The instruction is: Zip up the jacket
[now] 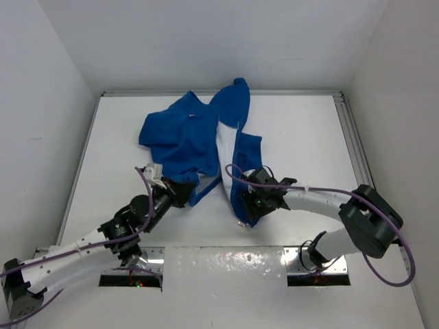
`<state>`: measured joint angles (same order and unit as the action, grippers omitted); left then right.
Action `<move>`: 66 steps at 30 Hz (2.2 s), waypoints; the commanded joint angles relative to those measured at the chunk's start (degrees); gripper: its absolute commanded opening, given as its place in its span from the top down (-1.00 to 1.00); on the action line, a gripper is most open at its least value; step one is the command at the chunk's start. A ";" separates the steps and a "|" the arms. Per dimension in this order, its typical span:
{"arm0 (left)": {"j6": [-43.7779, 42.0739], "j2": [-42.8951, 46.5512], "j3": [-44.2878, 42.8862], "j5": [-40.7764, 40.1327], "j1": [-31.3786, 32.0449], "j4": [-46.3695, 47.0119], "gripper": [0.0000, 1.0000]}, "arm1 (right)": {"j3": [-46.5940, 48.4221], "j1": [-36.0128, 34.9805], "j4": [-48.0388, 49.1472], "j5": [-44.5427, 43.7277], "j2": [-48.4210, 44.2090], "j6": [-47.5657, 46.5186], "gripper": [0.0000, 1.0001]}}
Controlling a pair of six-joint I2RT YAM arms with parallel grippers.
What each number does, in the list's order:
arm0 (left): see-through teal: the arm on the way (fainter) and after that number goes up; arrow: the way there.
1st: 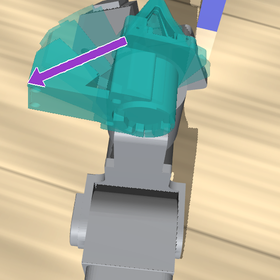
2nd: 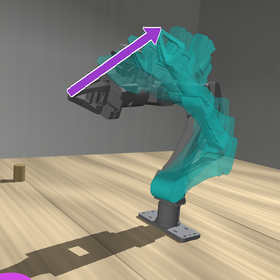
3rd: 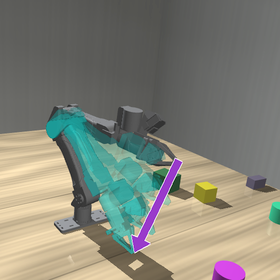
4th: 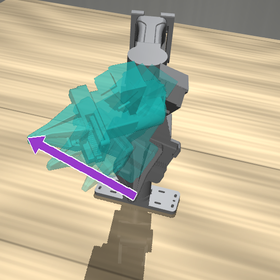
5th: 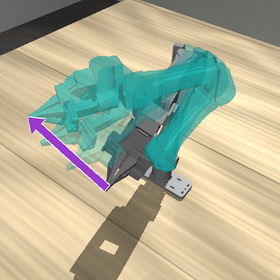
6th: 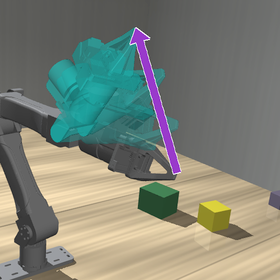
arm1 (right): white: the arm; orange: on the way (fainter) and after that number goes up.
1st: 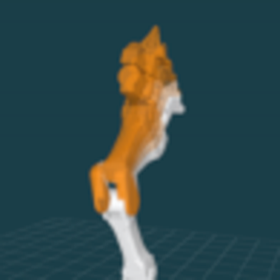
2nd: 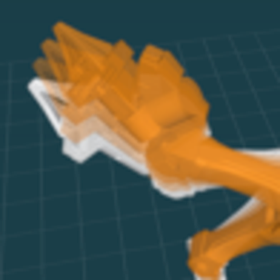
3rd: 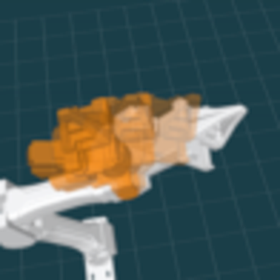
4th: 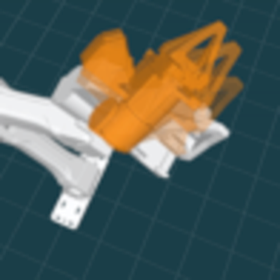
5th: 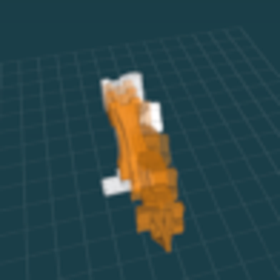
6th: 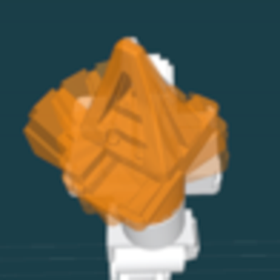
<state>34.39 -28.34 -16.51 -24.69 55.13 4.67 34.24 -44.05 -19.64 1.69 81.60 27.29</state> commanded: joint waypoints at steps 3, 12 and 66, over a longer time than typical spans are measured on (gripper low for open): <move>-1.26 0.91 -2.38 -0.98 0.15 1.14 1.00 | -0.84 -1.74 -1.19 -0.90 0.49 0.92 -0.05; -0.38 2.41 -1.86 -2.29 0.15 0.52 1.00 | 0.83 -9.73 -2.34 -6.34 4.79 5.66 0.60; 0.77 4.61 -2.03 -4.32 0.15 -4.58 1.00 | 4.53 -17.56 3.47 -11.80 11.56 11.20 0.54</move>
<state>35.00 -24.58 -16.88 -28.56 55.13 -1.17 41.58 -61.28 -17.89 -10.17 90.61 36.25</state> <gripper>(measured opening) 0.031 0.279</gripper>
